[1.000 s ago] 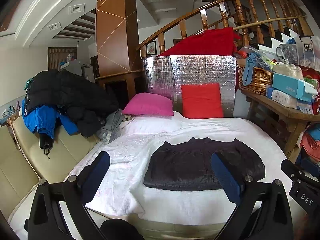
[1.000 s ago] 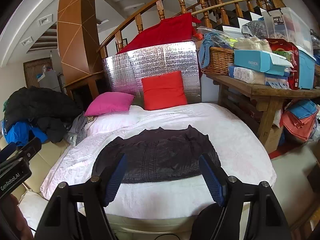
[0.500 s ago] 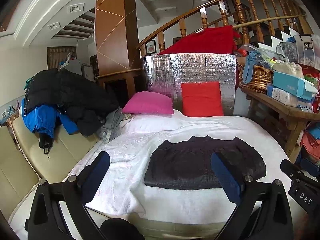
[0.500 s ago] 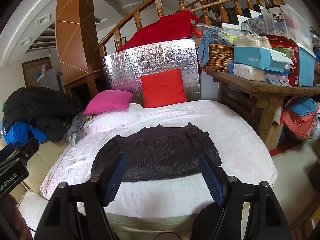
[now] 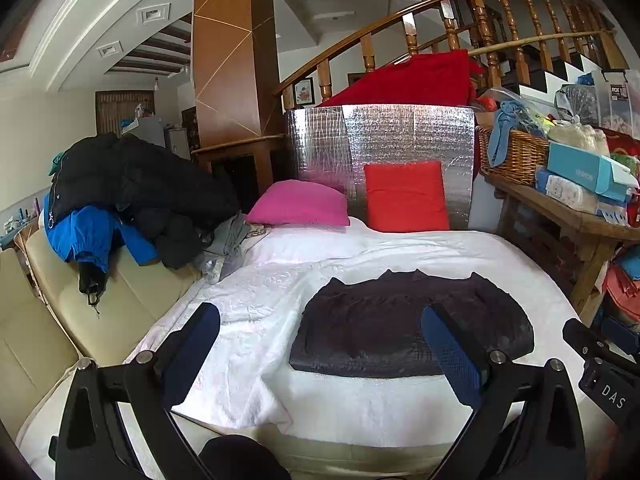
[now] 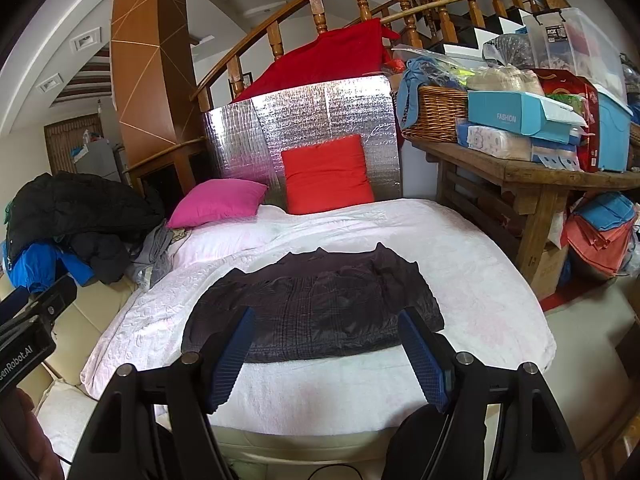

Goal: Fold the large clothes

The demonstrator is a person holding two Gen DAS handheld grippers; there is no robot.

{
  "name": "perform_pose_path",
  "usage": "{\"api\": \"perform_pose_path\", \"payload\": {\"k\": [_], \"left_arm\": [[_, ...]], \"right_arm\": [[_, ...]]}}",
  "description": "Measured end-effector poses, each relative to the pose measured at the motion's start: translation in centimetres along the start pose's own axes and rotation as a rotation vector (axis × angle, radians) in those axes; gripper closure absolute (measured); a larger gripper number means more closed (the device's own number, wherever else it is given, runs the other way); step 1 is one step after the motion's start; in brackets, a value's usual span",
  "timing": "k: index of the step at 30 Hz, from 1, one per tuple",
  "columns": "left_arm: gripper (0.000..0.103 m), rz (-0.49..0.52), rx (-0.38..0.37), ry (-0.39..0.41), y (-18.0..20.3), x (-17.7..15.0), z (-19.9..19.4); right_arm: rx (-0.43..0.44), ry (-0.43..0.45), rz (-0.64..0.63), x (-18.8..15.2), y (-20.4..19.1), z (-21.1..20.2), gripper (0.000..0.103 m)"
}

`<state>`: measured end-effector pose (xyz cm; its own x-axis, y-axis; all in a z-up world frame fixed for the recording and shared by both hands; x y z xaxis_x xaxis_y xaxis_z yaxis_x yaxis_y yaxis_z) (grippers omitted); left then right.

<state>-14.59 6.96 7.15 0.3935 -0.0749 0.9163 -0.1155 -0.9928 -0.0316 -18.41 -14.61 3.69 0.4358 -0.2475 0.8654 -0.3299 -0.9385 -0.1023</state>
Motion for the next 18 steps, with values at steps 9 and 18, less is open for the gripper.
{"api": "perform_pose_path", "payload": {"k": [9, 18], "left_arm": [[0.002, 0.000, 0.002, 0.000, -0.08, 0.08, 0.07], [0.002, 0.000, 0.007, 0.002, -0.08, 0.11, 0.14]], "right_arm": [[-0.003, -0.001, -0.001, -0.10, -0.25, -0.02, 0.026], [0.002, -0.005, -0.007, -0.26, -0.07, 0.29, 0.026]]}}
Point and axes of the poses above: each gripper's, at about its wrist camera, not at the fingertips, and z roughly the way its jaws point, y to its right, x to its top, the point moved 1 cm from there along z, roughly the way its jaws point, and after that the axes turned 7 degrees about -x, right-handed, at the moved point
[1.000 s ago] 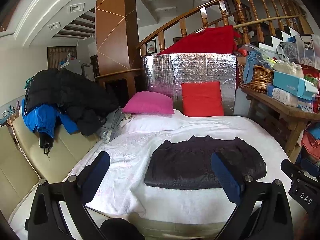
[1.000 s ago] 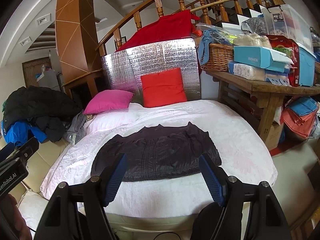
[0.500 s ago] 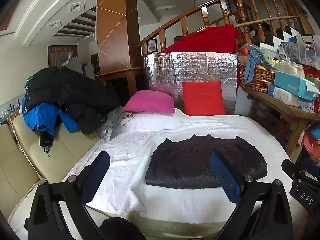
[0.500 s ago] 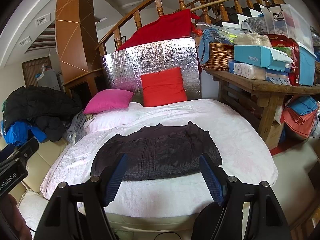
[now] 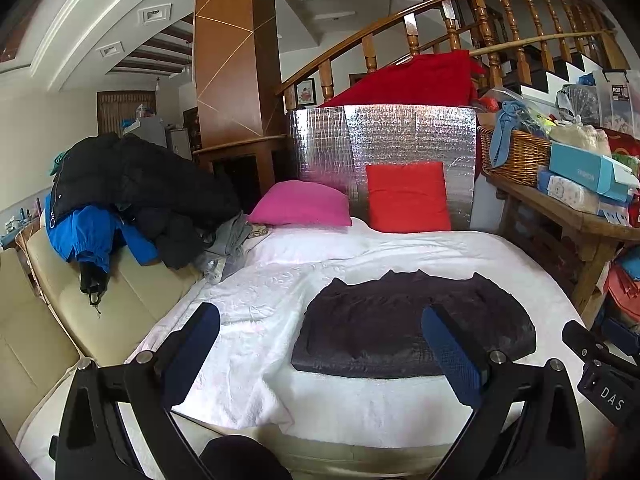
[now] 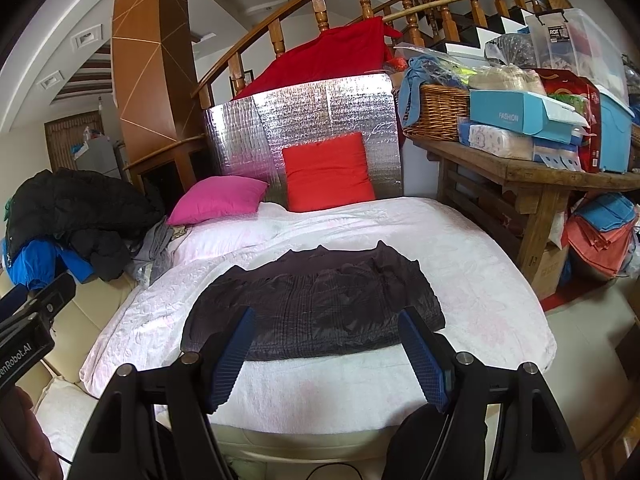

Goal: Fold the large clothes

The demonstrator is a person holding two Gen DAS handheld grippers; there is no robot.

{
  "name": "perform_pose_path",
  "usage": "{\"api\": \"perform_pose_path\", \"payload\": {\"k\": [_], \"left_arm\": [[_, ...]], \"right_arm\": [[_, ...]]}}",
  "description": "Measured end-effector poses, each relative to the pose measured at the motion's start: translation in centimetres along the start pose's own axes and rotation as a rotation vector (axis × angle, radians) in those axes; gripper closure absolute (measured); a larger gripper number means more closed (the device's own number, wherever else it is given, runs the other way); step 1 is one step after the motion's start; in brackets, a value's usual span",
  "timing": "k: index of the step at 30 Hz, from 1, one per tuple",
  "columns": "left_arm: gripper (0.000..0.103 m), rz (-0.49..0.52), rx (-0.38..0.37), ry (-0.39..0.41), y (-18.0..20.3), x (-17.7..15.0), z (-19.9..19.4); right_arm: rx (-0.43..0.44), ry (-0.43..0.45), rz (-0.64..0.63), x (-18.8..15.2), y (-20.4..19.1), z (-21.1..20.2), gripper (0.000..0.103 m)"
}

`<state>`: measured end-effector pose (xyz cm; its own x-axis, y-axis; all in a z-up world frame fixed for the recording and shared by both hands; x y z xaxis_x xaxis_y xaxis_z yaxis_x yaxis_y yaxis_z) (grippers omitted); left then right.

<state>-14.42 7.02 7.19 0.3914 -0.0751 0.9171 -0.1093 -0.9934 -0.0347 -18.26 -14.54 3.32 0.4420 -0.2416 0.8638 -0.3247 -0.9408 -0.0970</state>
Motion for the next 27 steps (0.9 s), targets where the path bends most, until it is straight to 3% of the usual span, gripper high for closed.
{"api": "perform_pose_path", "payload": {"k": [27], "left_arm": [[0.002, -0.012, 0.030, -0.006, -0.20, -0.03, 0.20]], "right_arm": [[0.012, -0.008, -0.022, 0.24, 0.49, 0.84, 0.026]]}}
Point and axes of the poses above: each gripper's, at about its wrist camera, not at the fingertips, and z roughly the way its jaws point, y to its right, x to its top, the point moved 1 cm from there along z, roughly the way its jaws point, and after that the axes turned 7 degrees about -x, right-handed, at the moved point
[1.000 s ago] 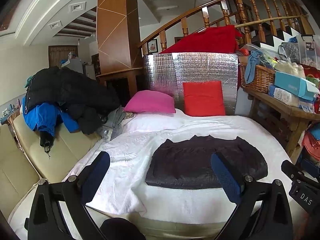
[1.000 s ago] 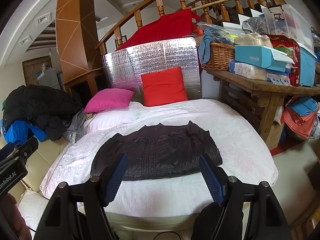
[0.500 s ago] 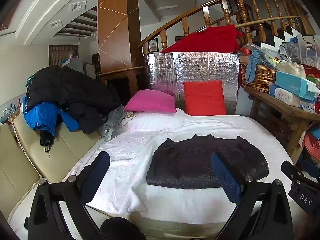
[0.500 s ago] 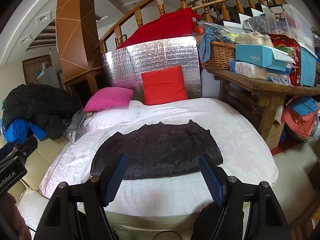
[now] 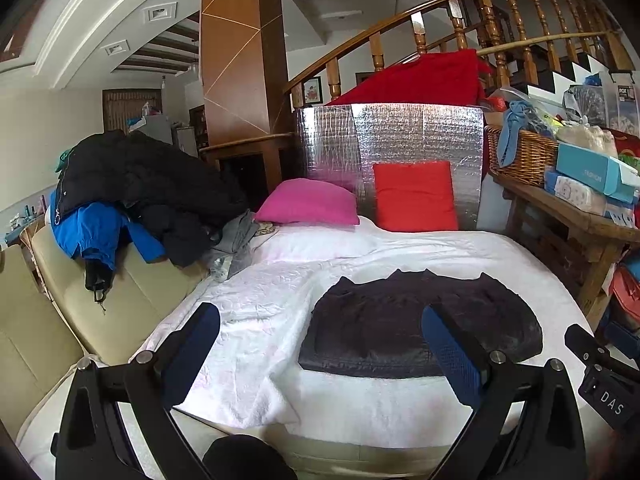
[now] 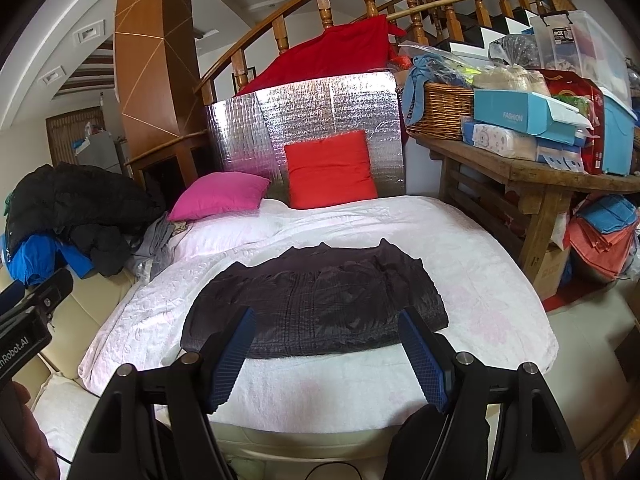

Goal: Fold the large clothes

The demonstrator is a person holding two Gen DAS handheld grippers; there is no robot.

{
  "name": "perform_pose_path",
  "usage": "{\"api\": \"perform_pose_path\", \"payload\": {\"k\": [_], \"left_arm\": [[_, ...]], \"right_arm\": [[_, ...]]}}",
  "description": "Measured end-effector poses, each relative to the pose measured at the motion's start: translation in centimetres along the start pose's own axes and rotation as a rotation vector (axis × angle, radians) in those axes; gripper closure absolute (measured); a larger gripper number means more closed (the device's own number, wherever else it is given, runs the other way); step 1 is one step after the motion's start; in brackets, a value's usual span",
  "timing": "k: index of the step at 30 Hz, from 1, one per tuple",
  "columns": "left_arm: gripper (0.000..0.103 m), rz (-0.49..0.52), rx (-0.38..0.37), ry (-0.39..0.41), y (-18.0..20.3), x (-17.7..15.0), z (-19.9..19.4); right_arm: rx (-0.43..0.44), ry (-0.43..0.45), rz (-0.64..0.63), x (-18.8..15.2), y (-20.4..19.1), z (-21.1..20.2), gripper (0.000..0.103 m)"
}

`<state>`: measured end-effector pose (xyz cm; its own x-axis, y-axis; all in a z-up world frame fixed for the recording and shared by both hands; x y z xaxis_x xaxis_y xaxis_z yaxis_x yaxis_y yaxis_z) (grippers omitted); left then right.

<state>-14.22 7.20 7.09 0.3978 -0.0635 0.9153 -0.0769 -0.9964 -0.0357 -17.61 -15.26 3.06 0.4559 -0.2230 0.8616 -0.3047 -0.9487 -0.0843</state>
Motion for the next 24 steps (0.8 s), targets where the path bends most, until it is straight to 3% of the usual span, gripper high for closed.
{"api": "perform_pose_path", "payload": {"k": [24], "left_arm": [[0.002, -0.044, 0.014, 0.044, -3.0, 1.4, -1.0]], "right_arm": [[0.006, 0.022, -0.055, 1.0, -3.2, 0.1, 0.026]]}}
Point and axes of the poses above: each gripper's, at about its wrist camera, not at the fingertips, and z roughly the way its jaws point, y to its right, x to its top, the point moved 1 cm from there along z, roughly the way its jaws point, and after that the axes turned 7 degrees about -x, right-handed, at the moved point
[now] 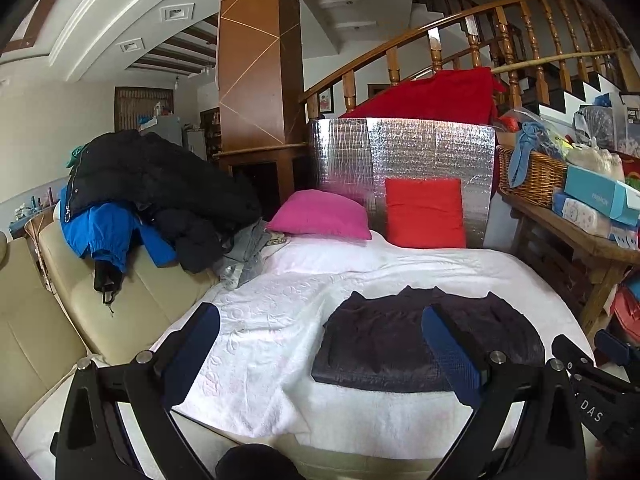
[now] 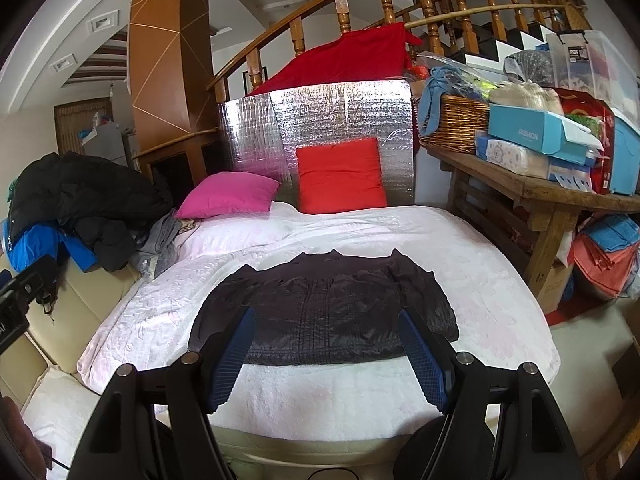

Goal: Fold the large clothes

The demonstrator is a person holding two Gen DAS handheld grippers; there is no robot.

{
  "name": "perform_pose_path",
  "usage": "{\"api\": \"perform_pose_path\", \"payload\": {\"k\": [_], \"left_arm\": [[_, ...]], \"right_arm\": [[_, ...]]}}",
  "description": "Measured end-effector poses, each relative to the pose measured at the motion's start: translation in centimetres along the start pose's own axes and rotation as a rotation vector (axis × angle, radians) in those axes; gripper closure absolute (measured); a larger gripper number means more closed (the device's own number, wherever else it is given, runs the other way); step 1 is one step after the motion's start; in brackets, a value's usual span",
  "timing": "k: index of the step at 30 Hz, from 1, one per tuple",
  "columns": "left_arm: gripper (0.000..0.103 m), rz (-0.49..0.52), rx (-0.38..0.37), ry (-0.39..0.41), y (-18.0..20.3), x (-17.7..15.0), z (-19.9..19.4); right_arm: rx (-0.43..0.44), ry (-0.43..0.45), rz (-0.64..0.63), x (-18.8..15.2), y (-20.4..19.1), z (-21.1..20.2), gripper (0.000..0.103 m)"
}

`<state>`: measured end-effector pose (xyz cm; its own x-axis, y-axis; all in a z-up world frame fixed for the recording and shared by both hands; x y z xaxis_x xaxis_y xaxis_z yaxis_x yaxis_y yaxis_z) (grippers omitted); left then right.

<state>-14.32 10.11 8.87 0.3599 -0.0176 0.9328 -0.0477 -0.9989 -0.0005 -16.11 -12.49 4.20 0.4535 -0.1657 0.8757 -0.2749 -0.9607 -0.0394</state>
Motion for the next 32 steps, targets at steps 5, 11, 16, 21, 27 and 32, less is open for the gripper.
{"api": "perform_pose_path", "payload": {"k": [5, 11, 16, 21, 27, 32], "left_arm": [[0.002, 0.012, -0.008, -0.005, 0.4, 0.5, 0.4], [0.002, 0.045, -0.027, -0.025, 1.5, 0.6, 1.0], [0.002, 0.076, -0.029, -0.019, 2.9, 0.9, 1.1], [0.002, 0.075, -0.061, -0.017, 3.5, 1.3, 1.6], [0.002, 0.068, -0.158, -0.027, 4.2, 1.8, 3.2], [0.001, 0.019, -0.249, -0.075, 3.4, 1.9, 7.3]], "right_arm": [[0.006, 0.013, -0.008, 0.9, -0.5, 0.6, 0.026], [0.023, 0.026, -0.018, 1.3, -1.1, 1.1, 0.026], [0.031, 0.024, -0.041, 1.4, -1.2, 1.7, 0.026], [0.021, 0.023, -0.025, 1.7, -0.5, 2.2, 0.026], [0.001, 0.017, -0.028, 2.2, -0.3, 3.3, 0.026], [-0.005, -0.001, -0.033, 3.4, 0.2, 5.8, 0.026]]}}
Point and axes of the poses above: each gripper's, at about its wrist camera, not at the fingertips, and z roughly the way its jaws point, y to its right, x to its top, the point moved 1 cm from there along z, roughly the way its jaws point, and after that the axes turned 7 degrees about -x, right-handed, at the moved point
